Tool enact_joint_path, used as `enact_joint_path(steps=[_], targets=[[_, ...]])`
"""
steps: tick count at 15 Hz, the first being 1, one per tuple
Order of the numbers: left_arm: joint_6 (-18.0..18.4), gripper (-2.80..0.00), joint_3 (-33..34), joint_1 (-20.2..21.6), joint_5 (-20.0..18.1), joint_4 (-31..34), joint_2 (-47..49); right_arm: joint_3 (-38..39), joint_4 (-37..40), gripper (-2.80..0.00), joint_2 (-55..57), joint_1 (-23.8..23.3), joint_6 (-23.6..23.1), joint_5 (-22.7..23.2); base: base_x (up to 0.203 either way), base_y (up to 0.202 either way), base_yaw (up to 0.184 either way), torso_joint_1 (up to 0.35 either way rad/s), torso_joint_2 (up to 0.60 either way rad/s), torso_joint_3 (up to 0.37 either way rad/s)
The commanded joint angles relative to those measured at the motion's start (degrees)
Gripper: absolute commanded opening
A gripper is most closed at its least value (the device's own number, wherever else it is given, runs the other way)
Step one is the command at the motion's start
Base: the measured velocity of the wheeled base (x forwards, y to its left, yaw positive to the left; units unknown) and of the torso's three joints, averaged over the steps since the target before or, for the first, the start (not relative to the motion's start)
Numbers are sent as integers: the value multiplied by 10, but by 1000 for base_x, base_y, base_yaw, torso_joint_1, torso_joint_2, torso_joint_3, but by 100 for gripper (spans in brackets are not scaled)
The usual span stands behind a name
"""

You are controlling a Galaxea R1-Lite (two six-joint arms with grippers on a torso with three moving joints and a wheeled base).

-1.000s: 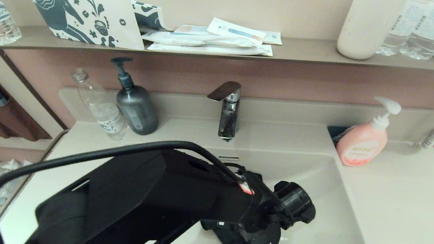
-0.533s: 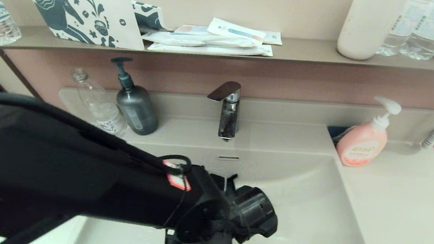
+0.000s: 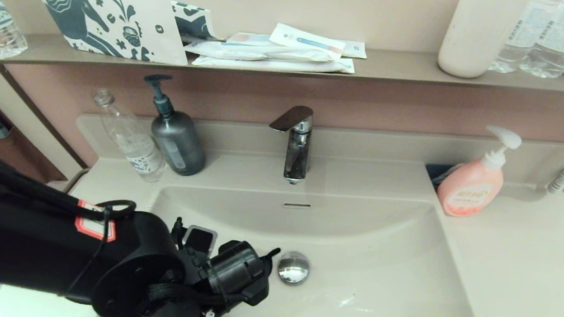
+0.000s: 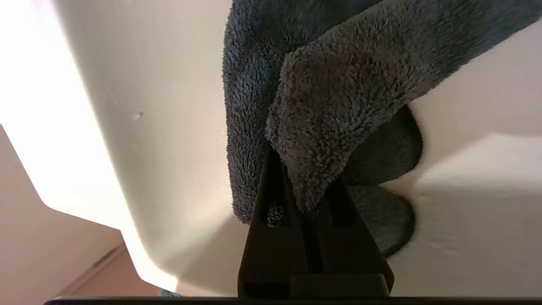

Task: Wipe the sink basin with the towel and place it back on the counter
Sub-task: Wipe the sink

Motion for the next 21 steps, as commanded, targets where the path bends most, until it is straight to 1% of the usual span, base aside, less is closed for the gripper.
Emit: enact_joint_path(steps=[1, 2, 3, 4, 5, 7, 8, 10, 12, 13, 15, 18, 21], targets=[[12, -280, 47, 12, 2, -26, -11, 0, 0, -280, 1, 0, 0, 0, 0, 0, 0, 0, 0, 0], [30, -280, 81, 19, 1, -60, -10, 0, 0, -280, 1, 1, 0, 0, 0, 0, 0, 0, 0, 0], [46, -280, 112, 33, -3, -110, -4, 0, 0, -280, 1, 1, 0, 0, 0, 0, 0, 0, 0, 0], [65, -280, 135, 55, -8, -155, 5, 0, 0, -280, 1, 0, 0, 0, 0, 0, 0, 0, 0, 0], [100, -280, 160, 78, -12, -188, 10, 0, 0, -280, 1, 1, 0, 0, 0, 0, 0, 0, 0, 0], [196, -280, 201, 115, -26, -262, 6, 0, 0, -280, 1, 0, 0, 0, 0, 0, 0, 0, 0, 0], [224, -280, 208, 131, -33, -296, 2, 0, 0, -280, 1, 0, 0, 0, 0, 0, 0, 0, 0, 0], [267, -280, 203, 159, -39, -311, 1, 0, 0, -280, 1, 1, 0, 0, 0, 0, 0, 0, 0, 0], [311, -280, 198, 175, -62, -314, -10, 0, 0, -280, 1, 0, 0, 0, 0, 0, 0, 0, 0, 0], [329, -280, 187, 181, -75, -314, -17, 0, 0, -280, 1, 0, 0, 0, 0, 0, 0, 0, 0, 0], [335, -280, 157, 184, -78, -312, -13, 0, 0, -280, 1, 0, 0, 0, 0, 0, 0, 0, 0, 0], [357, -280, 121, 201, -78, -313, 16, 0, 0, -280, 1, 1, 0, 0, 0, 0, 0, 0, 0, 0], [372, -280, 86, 220, -80, -314, 51, 0, 0, -280, 1, 0, 0, 0, 0, 0, 0, 0, 0, 0]])
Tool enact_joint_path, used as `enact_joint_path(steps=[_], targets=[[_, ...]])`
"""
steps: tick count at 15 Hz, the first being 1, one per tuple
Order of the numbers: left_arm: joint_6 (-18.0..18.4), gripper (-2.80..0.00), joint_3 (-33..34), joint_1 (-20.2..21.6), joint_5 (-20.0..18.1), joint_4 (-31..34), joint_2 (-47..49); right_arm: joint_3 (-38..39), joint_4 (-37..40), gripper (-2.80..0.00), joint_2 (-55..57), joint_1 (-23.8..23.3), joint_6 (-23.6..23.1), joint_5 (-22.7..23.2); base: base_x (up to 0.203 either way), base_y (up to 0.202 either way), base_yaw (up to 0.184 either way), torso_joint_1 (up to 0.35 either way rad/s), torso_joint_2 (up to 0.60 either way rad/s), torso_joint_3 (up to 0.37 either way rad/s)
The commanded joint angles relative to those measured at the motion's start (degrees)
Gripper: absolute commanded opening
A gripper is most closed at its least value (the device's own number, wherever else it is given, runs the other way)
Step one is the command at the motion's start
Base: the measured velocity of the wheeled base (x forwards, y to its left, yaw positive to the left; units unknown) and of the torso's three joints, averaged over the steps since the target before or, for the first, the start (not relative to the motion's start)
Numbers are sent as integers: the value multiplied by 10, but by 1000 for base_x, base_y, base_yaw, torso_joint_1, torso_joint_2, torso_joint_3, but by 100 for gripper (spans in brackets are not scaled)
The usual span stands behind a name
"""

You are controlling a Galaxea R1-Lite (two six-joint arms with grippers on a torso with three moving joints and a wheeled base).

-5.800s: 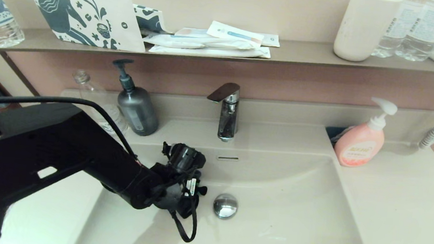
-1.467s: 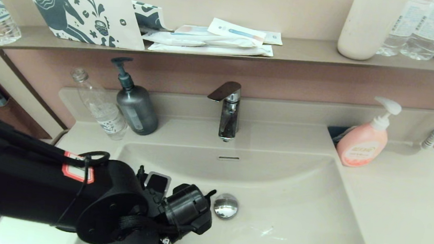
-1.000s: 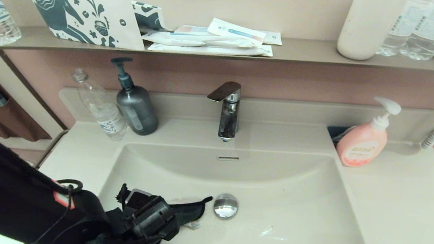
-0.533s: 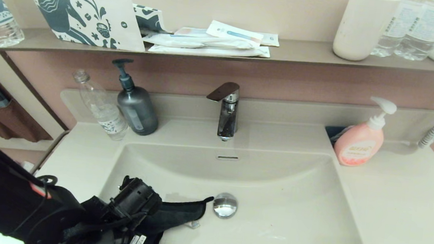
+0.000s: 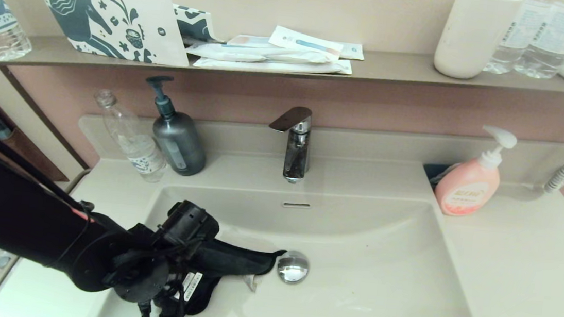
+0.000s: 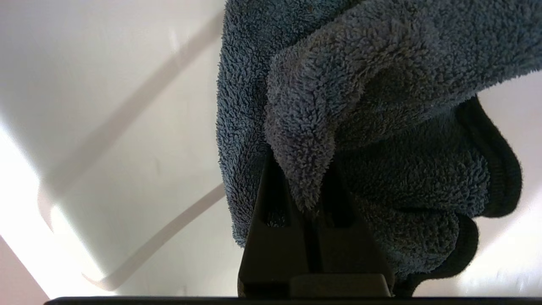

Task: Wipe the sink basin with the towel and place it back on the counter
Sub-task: Wipe the sink

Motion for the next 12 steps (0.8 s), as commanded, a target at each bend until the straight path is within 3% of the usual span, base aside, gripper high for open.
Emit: enact_joint_path(steps=[1, 5, 12], targets=[[14, -280, -18, 17, -3, -8, 30, 0, 0, -280, 1, 0, 0, 0, 0, 0, 0, 0, 0, 0], [122, -280, -20, 52, -17, -113, 42, 0, 0, -280, 1, 1, 0, 0, 0, 0, 0, 0, 0, 0], [248, -280, -56, 105, -17, -129, 28, 0, 0, -280, 1, 0, 0, 0, 0, 0, 0, 0, 0, 0]])
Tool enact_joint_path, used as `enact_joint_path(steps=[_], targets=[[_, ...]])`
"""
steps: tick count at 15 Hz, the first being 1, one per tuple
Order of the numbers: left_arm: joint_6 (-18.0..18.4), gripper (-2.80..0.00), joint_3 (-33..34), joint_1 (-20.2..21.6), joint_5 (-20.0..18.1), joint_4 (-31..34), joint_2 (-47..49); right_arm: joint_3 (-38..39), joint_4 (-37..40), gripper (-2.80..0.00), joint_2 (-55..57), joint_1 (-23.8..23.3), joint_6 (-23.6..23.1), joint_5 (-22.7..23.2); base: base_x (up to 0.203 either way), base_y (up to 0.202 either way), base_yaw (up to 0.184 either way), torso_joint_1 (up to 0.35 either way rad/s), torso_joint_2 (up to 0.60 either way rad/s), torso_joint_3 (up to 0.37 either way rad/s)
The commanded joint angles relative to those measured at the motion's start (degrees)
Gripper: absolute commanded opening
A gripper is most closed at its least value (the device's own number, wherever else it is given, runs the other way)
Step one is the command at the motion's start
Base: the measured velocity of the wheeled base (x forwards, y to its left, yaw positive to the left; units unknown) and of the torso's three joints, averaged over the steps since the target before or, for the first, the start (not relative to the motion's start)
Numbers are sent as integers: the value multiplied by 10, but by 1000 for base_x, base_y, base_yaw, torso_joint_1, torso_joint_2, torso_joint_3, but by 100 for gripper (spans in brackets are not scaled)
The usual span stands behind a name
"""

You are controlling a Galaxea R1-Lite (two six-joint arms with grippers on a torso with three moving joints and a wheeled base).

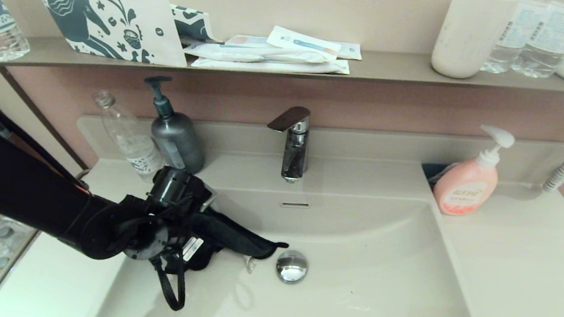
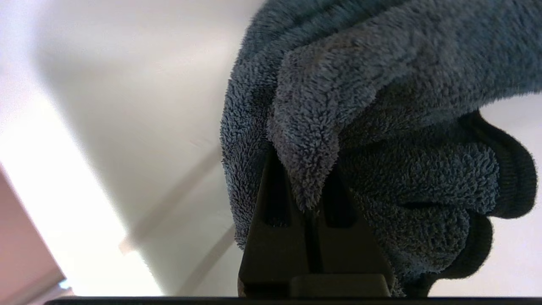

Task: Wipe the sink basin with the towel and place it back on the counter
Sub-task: Wipe the sink

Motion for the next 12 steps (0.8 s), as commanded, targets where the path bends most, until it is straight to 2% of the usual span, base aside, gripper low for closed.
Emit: enact_joint_path(steps=[1, 7, 12], targets=[[18, -280, -9, 14, 6, 0, -7, 0, 0, -280, 1, 0, 0, 0, 0, 0, 0, 0, 0, 0], [73, -280, 47, 30, 6, 4, -66, 0, 0, -280, 1, 0, 0, 0, 0, 0, 0, 0, 0, 0], [72, -280, 137, 31, 9, 3, -117, 0, 0, -280, 1, 0, 0, 0, 0, 0, 0, 0, 0, 0]])
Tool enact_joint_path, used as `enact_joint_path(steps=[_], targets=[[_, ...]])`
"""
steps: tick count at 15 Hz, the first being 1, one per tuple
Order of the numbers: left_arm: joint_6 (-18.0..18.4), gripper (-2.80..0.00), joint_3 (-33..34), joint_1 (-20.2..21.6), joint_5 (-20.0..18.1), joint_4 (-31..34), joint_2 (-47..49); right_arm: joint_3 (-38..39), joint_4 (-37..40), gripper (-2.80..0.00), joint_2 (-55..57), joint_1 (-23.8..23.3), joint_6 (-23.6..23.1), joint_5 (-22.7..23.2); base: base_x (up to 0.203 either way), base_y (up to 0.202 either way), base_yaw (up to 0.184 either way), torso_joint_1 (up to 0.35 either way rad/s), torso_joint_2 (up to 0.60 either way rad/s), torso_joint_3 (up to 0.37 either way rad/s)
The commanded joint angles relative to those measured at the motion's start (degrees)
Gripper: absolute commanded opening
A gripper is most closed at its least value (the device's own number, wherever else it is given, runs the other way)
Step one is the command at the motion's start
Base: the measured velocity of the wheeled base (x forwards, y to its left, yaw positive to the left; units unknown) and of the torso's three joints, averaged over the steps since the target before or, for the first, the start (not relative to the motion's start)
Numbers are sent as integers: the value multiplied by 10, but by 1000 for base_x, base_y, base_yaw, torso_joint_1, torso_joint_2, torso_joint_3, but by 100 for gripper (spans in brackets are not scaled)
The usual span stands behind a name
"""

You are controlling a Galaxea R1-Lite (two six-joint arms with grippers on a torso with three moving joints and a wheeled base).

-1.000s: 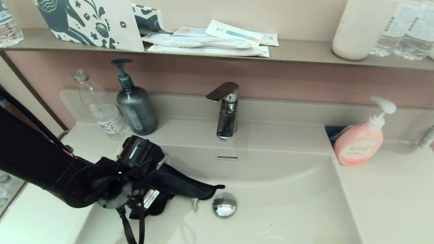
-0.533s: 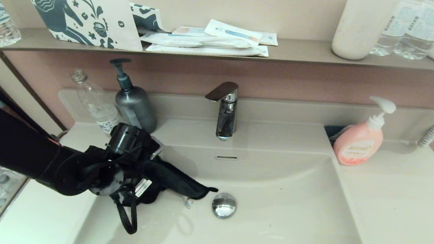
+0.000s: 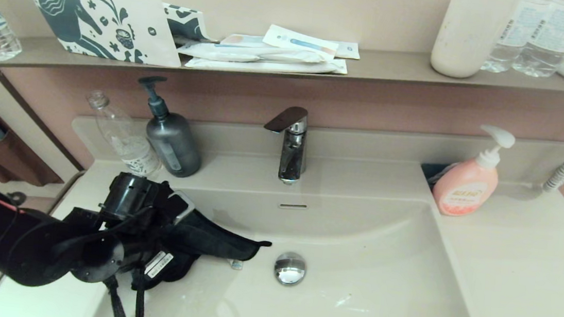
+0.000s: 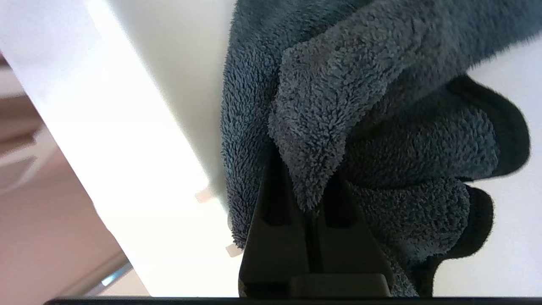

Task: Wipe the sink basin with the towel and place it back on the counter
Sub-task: Wipe the sink

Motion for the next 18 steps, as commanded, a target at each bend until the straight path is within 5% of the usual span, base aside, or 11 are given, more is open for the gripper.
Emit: enact_joint_path(steps=[1, 7, 10, 18], targets=[[-5, -280, 36, 1, 4, 7, -32, 0, 0, -280, 1, 1, 0, 0, 0, 0, 0, 0, 0, 0], [-54, -280, 114, -1, 11, 10, -89, 0, 0, -280, 1, 0, 0, 0, 0, 0, 0, 0, 0, 0], [-107, -280, 144, -10, 11, 10, -89, 0, 0, -280, 1, 0, 0, 0, 0, 0, 0, 0, 0, 0], [-97, -280, 43, -1, 10, 10, -26, 0, 0, -280, 1, 0, 0, 0, 0, 0, 0, 0, 0, 0]])
